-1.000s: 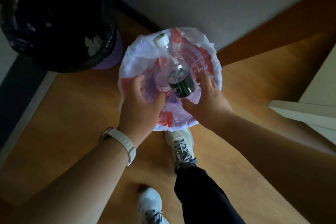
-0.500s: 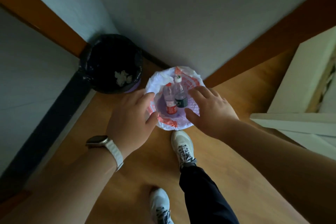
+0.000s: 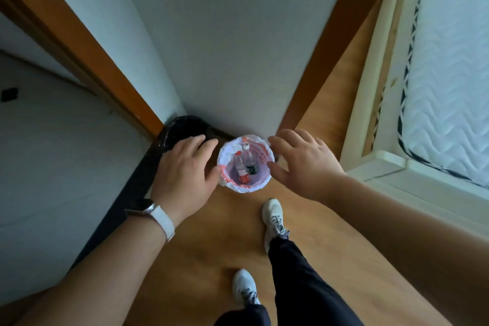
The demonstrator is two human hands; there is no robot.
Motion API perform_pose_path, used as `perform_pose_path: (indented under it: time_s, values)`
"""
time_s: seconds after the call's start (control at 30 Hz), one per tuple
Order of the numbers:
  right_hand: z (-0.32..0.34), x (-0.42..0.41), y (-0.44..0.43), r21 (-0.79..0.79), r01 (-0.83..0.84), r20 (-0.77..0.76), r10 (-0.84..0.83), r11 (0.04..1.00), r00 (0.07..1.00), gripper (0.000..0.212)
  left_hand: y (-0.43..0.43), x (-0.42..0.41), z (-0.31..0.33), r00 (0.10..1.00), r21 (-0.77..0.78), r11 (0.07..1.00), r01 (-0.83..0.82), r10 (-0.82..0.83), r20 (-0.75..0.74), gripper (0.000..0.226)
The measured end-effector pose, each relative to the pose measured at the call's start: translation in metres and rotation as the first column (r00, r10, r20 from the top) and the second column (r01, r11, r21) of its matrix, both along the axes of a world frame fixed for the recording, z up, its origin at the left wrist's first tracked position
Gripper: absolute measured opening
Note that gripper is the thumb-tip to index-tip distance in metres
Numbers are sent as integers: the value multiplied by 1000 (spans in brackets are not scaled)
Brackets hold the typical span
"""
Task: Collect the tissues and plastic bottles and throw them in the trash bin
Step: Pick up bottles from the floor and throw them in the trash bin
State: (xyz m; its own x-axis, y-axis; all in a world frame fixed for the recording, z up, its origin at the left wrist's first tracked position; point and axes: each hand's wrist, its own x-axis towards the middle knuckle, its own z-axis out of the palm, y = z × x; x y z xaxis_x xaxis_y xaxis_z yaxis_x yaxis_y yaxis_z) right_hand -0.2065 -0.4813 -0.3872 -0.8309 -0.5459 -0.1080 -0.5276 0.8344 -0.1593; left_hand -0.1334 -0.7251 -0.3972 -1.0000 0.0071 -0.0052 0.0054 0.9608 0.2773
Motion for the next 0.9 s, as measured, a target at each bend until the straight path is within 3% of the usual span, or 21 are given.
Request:
perform_pose_path:
  time_s: [0.3,0.5,0.9]
  values:
    - [113,79,79,12,93,-103,-91,996,990,53,68,36,101,965,-143,962,232,-246,-91,49]
    - [156,107,162,46,163,-153,-154,986,976,51,146,40,145,906,-192,908,373,-401,-136,48]
    - [206,142,384,-49,447,-242,-445,893,862,48,385,-7,196,732,-216,768,603,-640,-233,48]
